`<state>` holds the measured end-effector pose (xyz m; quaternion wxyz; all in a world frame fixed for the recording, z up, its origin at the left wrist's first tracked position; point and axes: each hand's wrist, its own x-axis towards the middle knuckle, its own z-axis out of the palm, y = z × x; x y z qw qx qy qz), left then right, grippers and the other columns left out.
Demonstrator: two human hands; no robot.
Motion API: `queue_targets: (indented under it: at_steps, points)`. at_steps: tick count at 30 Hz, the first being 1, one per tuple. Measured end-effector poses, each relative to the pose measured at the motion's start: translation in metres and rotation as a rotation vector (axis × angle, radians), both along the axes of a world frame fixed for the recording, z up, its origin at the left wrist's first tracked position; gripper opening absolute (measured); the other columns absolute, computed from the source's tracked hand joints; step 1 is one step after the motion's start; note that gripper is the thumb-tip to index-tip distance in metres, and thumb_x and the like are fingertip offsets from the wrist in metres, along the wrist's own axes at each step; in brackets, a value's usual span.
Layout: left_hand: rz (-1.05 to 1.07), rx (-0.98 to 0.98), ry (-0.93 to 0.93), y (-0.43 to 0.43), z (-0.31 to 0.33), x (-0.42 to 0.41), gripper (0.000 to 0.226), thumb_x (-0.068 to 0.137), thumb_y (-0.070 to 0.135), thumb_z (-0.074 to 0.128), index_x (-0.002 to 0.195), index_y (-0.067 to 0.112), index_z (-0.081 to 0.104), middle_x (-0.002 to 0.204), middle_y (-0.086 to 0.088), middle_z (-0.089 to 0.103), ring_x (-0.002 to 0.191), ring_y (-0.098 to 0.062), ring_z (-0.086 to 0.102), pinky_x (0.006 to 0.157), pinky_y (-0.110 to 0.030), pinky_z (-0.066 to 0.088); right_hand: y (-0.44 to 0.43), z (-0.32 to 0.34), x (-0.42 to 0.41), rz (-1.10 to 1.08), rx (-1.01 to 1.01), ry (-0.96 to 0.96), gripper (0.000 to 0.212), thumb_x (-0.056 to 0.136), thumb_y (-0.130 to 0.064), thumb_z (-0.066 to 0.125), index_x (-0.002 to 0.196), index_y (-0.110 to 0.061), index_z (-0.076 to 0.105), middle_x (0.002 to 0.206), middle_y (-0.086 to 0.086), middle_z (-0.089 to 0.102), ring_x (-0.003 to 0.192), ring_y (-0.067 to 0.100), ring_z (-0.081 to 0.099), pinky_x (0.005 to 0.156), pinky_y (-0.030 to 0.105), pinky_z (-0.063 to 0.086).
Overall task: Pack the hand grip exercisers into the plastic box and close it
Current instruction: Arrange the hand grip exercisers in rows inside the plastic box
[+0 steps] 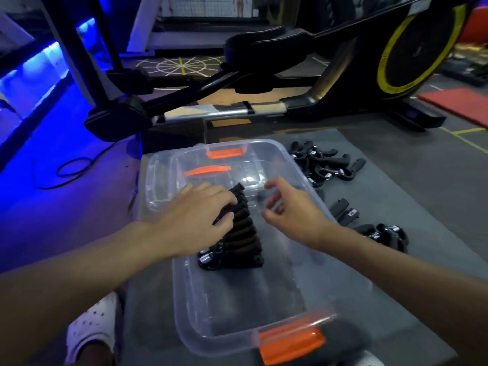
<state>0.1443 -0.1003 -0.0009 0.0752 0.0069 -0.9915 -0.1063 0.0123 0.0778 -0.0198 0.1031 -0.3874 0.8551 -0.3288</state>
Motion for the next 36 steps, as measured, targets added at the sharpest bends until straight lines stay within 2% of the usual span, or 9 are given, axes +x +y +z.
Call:
queue_targets:
  at_steps: [6,9,12,15,18,24,28,32,36]
  points:
    - [-0.108,0.119,0.032,0.068,0.01,-0.043,0.042,0.085,0.048,0.038,0.116,0.027,0.059,0.114,0.013,0.059,0.112,-0.013,0.051,0.098,-0.032,0.038,0.089,0.012,-0.046,-0.45,-0.255,0.024,0.022,0.087,-0.009,0.057,0.102,-0.024,0.053,0.076,-0.005,0.059,0.065,0.009,0.055,0.056,0.014,0.043]
    - [-0.159,0.14,0.02,0.107,0.011,-0.06,0.05,0.085,0.055,0.037,0.121,0.025,0.057,0.12,0.01,0.057,0.117,-0.013,0.049,0.102,-0.032,0.037,0.146,-0.023,-0.07,-0.631,-0.14,-0.06,0.023,0.085,-0.009,0.057,0.106,-0.016,0.054,0.071,-0.005,0.056,0.073,0.021,0.058,0.07,0.03,0.047]
    - [-0.185,0.153,0.006,0.138,0.006,-0.075,0.063,0.082,0.067,0.033,0.126,0.025,0.053,0.123,0.01,0.051,0.119,-0.013,0.046,0.103,-0.038,0.038,0.2,-0.068,-0.078,-0.718,0.07,-0.214,0.024,0.084,-0.015,0.063,0.104,-0.01,0.052,0.074,0.002,0.057,0.078,0.025,0.056,0.073,0.035,0.045]
    - [-0.205,0.099,-0.013,0.153,-0.004,-0.087,0.072,0.079,0.073,0.027,0.13,0.028,0.049,0.125,0.012,0.046,0.122,-0.011,0.042,0.108,-0.034,0.032,0.236,-0.108,-0.084,-0.779,0.319,-0.263,0.045,0.077,-0.039,0.066,0.111,-0.014,0.051,0.104,0.011,0.06,0.097,0.03,0.057,0.084,0.038,0.047]
    - [-0.237,0.042,-0.03,0.155,-0.013,-0.094,0.073,0.079,0.073,0.027,0.132,0.027,0.048,0.13,0.013,0.044,0.126,-0.01,0.037,0.113,-0.031,0.025,0.246,-0.127,-0.093,-0.837,0.378,-0.288,0.061,0.076,-0.052,0.066,0.122,-0.018,0.044,0.123,0.014,0.054,0.119,0.036,0.05,0.097,0.043,0.044]
    - [-0.236,0.039,0.001,0.151,-0.023,-0.099,0.072,0.08,0.073,0.03,0.13,0.028,0.054,0.136,0.01,0.046,0.138,-0.009,0.028,0.118,-0.03,0.012,0.246,-0.141,-0.108,-0.781,0.31,-0.438,0.092,0.066,-0.051,0.081,0.134,-0.013,0.032,0.131,0.013,0.055,0.124,0.032,0.05,0.102,0.04,0.043]
    - [-0.234,0.054,-0.022,0.149,-0.026,-0.098,0.073,0.079,0.075,0.027,0.131,0.031,0.052,0.139,0.012,0.043,0.144,-0.009,0.02,0.121,-0.036,0.012,0.238,-0.147,-0.108,-0.833,0.37,-0.391,0.107,0.048,-0.079,0.066,0.128,-0.017,0.033,0.129,0.012,0.055,0.123,0.035,0.051,0.102,0.048,0.042]
    - [-0.242,0.064,-0.038,0.15,-0.024,-0.098,0.077,0.078,0.077,0.021,0.137,0.034,0.045,0.143,0.015,0.036,0.145,-0.005,0.012,0.12,-0.03,0.004,0.232,-0.142,-0.115,-0.908,0.275,-0.388,0.094,0.066,-0.073,0.066,0.129,-0.009,0.035,0.13,0.013,0.056,0.123,0.034,0.051,0.104,0.044,0.039]
    - [-0.263,0.094,-0.036,0.146,-0.022,-0.096,0.075,0.079,0.079,0.02,0.135,0.035,0.044,0.139,0.02,0.035,0.143,-0.001,0.012,0.117,-0.024,0.002,0.227,-0.138,-0.118,-0.955,0.272,-0.394,0.086,0.068,-0.058,0.075,0.127,-0.008,0.036,0.127,0.013,0.056,0.122,0.033,0.052,0.103,0.044,0.04]
